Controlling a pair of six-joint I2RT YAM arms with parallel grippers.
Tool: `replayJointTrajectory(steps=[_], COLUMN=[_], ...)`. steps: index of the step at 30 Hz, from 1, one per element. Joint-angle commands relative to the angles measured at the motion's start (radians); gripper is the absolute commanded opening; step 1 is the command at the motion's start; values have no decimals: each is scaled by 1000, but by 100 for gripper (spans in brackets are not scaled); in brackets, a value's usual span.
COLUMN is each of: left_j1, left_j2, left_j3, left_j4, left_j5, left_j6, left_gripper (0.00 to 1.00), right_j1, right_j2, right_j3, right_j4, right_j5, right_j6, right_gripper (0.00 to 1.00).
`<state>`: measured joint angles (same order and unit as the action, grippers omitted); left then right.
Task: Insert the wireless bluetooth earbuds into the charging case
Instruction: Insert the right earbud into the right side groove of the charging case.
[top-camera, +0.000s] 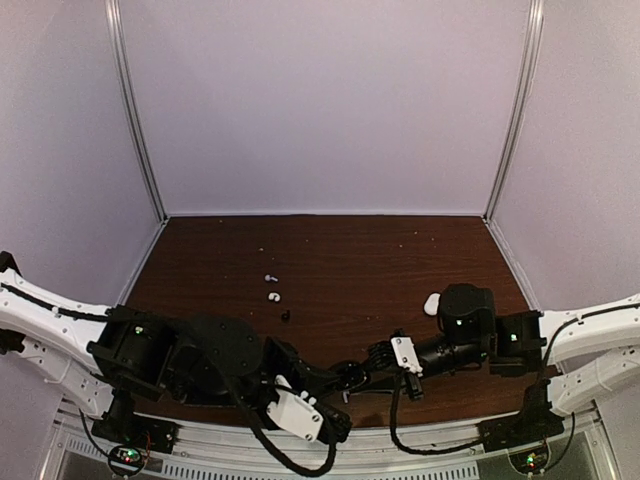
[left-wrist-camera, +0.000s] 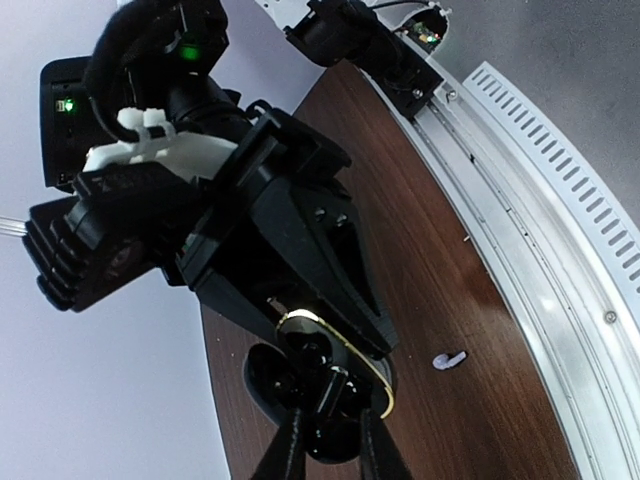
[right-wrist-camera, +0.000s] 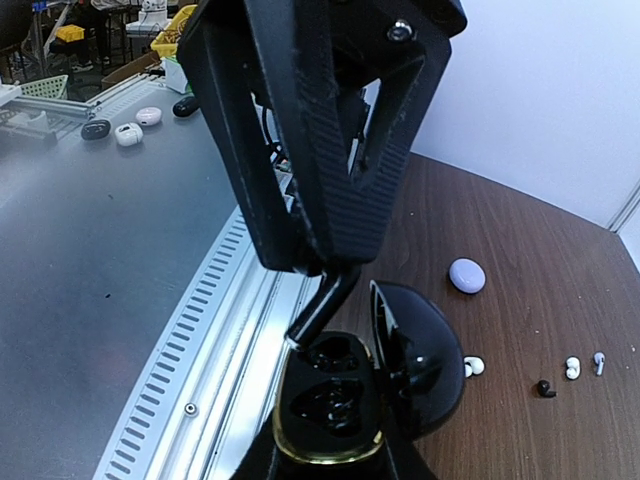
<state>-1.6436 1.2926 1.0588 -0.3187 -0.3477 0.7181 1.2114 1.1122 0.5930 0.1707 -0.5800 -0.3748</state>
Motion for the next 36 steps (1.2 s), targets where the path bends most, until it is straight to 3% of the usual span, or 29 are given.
replayJointTrajectory(steps=[1,15,36], left_j1=[-8,-14,-14], left_j2=[15,60,94], left_j3=[42,65,94], left_j4=[-8,-42,-64], left_j5=[-43,-93,-129], left_j6=[23,48,61], left_gripper=[12,11,11], right_j1=[6,6,9], right_j2=[23,60,78], right_j3=[43,38,15], right_j4=[0,42,81], right_j5=[-16,-103,-127], right_j6=[64,262,332], right_gripper=[0,0,0])
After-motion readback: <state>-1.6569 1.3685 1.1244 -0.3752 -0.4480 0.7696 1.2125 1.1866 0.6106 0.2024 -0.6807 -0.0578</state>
